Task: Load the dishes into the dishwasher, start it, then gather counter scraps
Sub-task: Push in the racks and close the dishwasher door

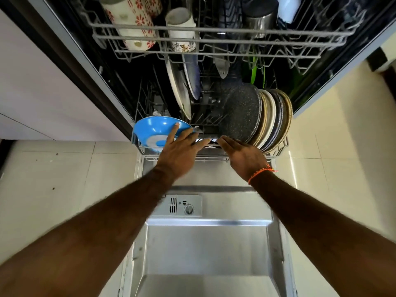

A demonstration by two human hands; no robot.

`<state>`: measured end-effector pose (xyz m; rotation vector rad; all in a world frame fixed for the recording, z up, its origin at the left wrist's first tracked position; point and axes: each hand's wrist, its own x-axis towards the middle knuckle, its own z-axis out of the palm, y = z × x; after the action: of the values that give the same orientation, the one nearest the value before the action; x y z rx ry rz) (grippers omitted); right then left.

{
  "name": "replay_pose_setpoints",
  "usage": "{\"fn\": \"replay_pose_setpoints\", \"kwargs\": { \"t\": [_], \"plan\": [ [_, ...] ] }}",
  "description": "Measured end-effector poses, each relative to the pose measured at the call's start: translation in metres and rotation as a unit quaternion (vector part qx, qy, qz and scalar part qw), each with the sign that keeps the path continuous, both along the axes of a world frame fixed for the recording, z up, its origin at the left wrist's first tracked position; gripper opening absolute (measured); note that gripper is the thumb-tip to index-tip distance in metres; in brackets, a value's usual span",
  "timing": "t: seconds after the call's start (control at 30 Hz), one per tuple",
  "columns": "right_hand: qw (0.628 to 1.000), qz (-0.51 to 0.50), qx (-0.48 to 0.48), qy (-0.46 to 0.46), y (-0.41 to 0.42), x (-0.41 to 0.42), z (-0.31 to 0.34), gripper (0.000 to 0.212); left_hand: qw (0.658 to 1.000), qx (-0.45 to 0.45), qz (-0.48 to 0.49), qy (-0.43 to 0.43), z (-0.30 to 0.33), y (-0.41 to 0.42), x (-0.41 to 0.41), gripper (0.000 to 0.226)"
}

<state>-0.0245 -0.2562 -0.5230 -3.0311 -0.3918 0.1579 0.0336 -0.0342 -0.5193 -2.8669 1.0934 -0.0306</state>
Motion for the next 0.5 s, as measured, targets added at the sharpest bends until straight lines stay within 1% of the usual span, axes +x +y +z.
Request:
{"fn": "replay_pose_setpoints", "kwargs": {
  "t": [0.07,0.23,0.3,0.4,0.5],
  "plan": [
    [1.000,0.001,0.003,-0.021,-0.003,0.012,0.003,0.063,1.000,0.000,-0.005,-0.002,-0.001,-0.001,0.015,0.067],
    [0.999,-0.015,-0.010,-0.036,-0.007,0.053,0.007,0.059,1.000,-0.011,0.015,0.012,0.001,-0.017,0.053,0.064],
    [0.999,-0.027,-0.012,-0.039,-0.009,0.068,0.009,0.059,1.000,-0.005,0.020,0.008,0.000,-0.024,0.066,0.067],
    [0.998,-0.049,-0.022,-0.027,-0.011,0.090,0.011,0.060,0.999,0.013,0.017,-0.026,-0.010,-0.026,0.080,0.074],
    [0.997,-0.072,-0.028,-0.021,-0.011,0.111,0.011,0.060,0.998,0.013,0.037,-0.039,-0.021,-0.021,0.090,0.083]
  ]
}}
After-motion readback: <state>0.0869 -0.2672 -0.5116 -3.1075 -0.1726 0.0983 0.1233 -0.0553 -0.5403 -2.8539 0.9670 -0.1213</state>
